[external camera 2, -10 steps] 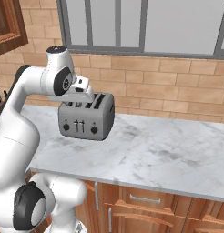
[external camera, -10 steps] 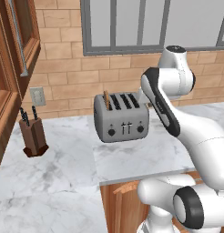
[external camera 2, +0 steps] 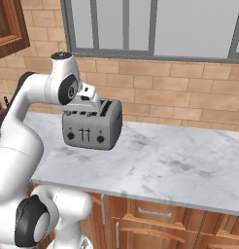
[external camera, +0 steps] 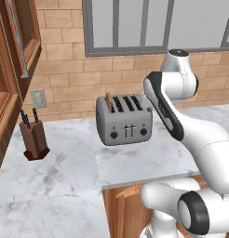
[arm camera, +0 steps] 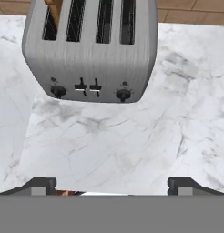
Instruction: Start the toaster. Once the lever pops up, take the bread to the plate on the dining counter.
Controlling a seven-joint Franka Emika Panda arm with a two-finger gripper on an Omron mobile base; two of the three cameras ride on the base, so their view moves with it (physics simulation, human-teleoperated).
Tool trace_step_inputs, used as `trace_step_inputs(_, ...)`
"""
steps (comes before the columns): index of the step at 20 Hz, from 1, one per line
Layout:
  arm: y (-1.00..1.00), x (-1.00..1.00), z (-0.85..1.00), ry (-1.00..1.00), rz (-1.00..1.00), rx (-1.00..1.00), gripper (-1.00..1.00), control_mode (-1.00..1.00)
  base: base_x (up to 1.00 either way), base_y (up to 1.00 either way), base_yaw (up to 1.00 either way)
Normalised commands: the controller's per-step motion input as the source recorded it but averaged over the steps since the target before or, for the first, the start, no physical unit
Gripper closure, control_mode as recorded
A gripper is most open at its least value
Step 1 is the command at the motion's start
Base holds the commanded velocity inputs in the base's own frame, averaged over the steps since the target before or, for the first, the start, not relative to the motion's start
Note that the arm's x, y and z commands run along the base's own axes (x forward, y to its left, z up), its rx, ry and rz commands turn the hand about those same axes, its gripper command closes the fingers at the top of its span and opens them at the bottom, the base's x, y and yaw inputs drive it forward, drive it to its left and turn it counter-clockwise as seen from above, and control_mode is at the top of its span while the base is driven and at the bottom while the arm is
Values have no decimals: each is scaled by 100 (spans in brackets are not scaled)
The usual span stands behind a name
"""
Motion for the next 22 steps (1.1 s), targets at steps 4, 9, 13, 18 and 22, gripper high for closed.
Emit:
trace_step_inputs(4,0,0,-41,0,0,0,-100,-100,0,0,0)
trace_step_inputs(9,1,0,-45,-1,0,0,-100,-100,0,0,0)
trace_step_inputs(13,3,8,-38,-2,0,0,-100,-100,0,0,0)
trace_step_inputs(18,21,34,-28,-1,0,0,-100,-100,0,0,0)
trace_step_inputs(22,26,31,-17,0,0,0,-100,-100,0,0,0)
